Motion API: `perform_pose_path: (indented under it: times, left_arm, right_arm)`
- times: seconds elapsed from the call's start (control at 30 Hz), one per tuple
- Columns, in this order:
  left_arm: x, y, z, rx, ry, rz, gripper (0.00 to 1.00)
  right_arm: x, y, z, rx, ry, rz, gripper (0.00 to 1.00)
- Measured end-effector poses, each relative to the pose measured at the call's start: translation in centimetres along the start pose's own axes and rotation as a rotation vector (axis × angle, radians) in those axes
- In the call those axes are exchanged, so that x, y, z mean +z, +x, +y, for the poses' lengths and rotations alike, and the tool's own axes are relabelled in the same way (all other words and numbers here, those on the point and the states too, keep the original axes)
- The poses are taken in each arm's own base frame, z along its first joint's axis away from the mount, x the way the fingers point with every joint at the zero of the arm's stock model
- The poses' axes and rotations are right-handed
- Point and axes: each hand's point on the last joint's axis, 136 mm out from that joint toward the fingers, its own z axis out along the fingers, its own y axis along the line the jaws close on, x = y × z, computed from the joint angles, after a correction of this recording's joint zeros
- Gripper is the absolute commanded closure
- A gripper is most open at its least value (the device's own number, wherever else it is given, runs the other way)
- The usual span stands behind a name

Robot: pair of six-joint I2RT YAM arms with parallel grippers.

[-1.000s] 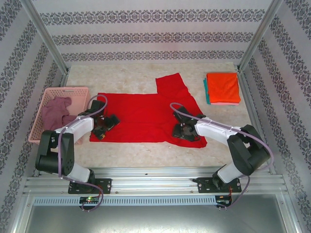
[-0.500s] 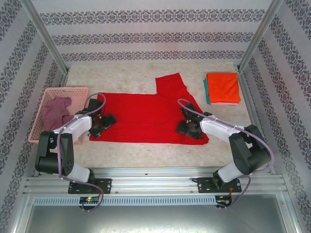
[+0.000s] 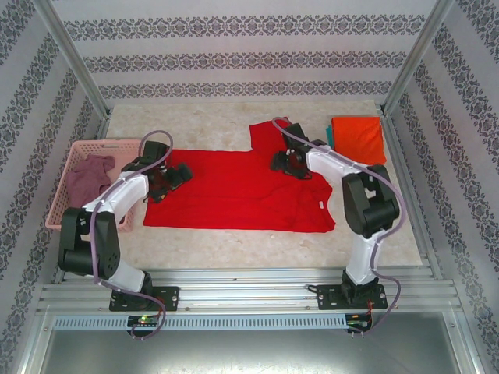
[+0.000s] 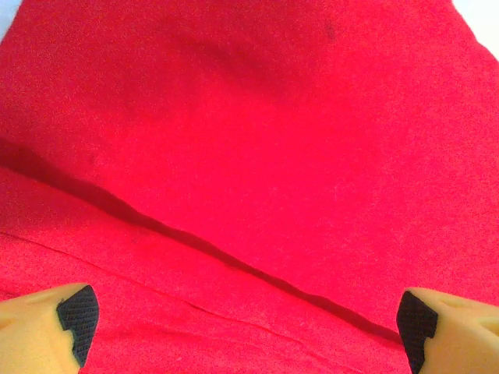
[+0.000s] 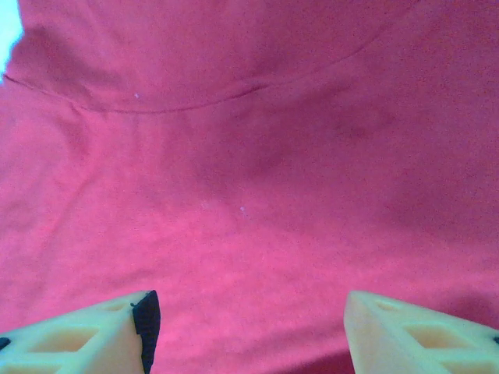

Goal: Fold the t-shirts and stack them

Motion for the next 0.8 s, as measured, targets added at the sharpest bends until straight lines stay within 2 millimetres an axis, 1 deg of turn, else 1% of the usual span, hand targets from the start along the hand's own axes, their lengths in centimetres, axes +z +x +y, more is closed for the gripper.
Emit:
perform_pose_path:
  times: [0.1, 0.17, 0.23, 0.33, 0.4, 0.5, 0.6, 0.7, 0.8]
  left_arm:
    - [0.2, 0.1, -0.2, -0.001, 0.009, 0.010, 0.01]
    - [0.2, 0.1, -0.2, 0.000, 0.012, 0.012, 0.01]
    - [0.2, 0.0, -0.4, 0.000, 0.013, 0.010, 0.01]
    - [0.4, -0.4, -0.7, 0.000, 0.012, 0.010, 0.01]
    - [0.6, -1.1, -1.1, -0.001, 0.007, 0.008, 0.01]
    - [0.8, -2.7, -2.2, 0.000, 0.004, -0.010, 0.01]
    - [1.0, -4.5, -2.9, -0.004, -0.024, -0.033, 0.04]
    - [1.3, -6.7, -3.5, -0.019, -0.075, -0.066, 0.13]
    - [2.1, -9.1, -3.7, -0.041, -0.146, -0.104, 0.23]
  right_arm:
    - [1.7, 0.6, -0.6, -0.046, 0.037, 0.075, 0.36]
    - [2.4, 1.2, -1.5, -0.068, 0.065, 0.120, 0.36]
    - [2.5, 1.5, -2.3, -0.075, 0.083, 0.145, 0.36]
    - [2.2, 1.2, -3.6, -0.059, 0.091, 0.159, 0.36]
    - [2.1, 0.8, -4.4, -0.032, 0.089, 0.167, 0.36]
    - [1.6, 0.4, -5.3, -0.004, 0.095, 0.180, 0.36]
    - [1.4, 0.1, -5.9, 0.008, 0.111, 0.184, 0.36]
    - [1.2, 0.1, -5.8, 0.005, 0.107, 0.177, 0.36]
    - [0.3, -0.3, -5.2, 0.002, 0.088, 0.148, 0.36]
